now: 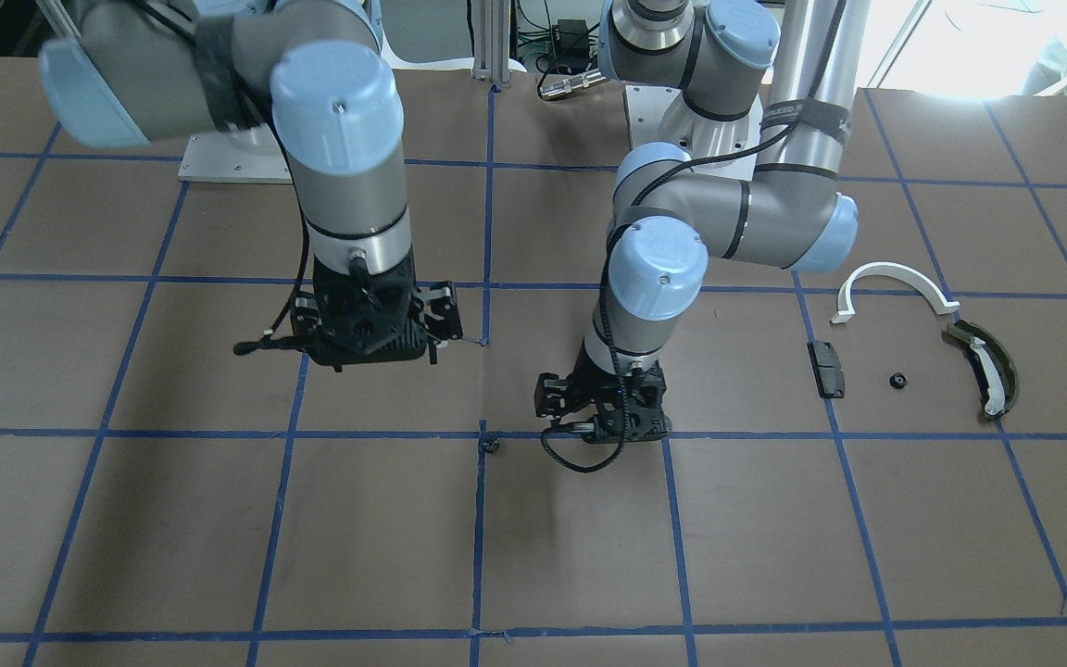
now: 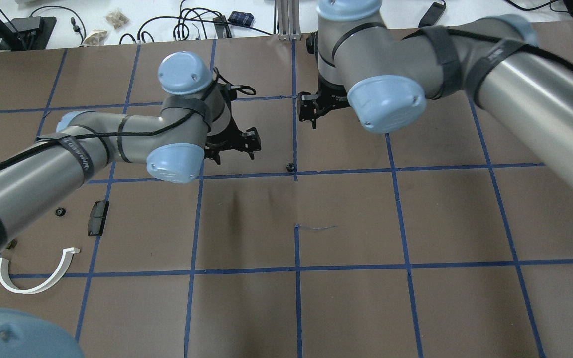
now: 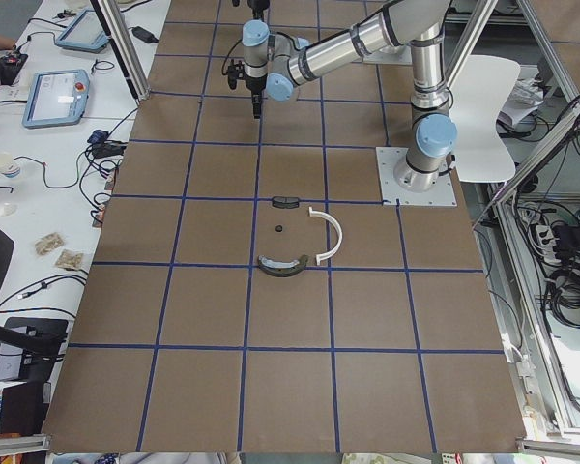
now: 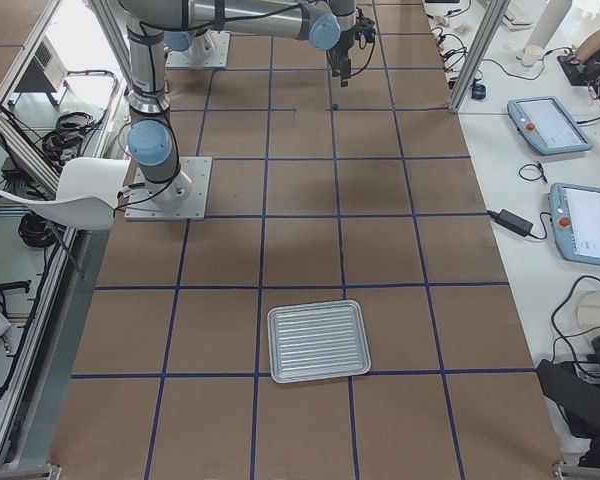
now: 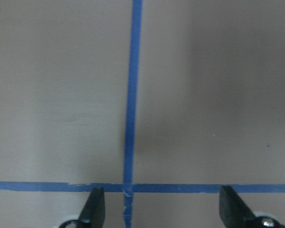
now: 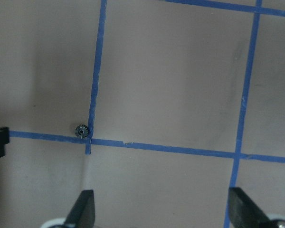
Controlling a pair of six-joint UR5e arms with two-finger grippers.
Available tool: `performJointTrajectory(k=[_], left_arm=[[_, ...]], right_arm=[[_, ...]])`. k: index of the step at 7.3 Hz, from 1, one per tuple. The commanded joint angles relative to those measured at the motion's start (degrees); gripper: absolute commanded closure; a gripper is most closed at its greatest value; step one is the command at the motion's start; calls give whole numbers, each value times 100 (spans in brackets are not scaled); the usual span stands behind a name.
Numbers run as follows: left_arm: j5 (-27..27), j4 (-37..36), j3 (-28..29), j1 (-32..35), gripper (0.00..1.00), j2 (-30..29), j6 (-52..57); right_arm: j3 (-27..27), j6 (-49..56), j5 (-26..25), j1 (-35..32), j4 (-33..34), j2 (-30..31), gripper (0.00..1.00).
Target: Place bearing gear from tray to pile
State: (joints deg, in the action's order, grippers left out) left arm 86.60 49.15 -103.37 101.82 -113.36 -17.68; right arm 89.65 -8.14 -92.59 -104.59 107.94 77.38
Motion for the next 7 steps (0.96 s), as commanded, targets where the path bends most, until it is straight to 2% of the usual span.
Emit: performJointTrajectory(k=[1, 3, 5, 6, 7], left_arm=[[-29, -387, 107, 626, 14, -422, -865], [6, -1019, 133, 839, 19, -695, -939], [33, -1021, 404, 839, 39, -897, -816], [33, -1012, 423, 839, 57, -968, -816], [33, -986, 449, 848, 65, -1003, -816]], right_arm=[[35, 49, -30, 272, -877, 698, 0], [-78, 155, -31, 509, -827, 778, 0], [-44, 172, 48, 484, -819, 805, 0], [35, 172, 14, 493, -880, 683, 0], [53, 129, -39, 510, -837, 655, 0]])
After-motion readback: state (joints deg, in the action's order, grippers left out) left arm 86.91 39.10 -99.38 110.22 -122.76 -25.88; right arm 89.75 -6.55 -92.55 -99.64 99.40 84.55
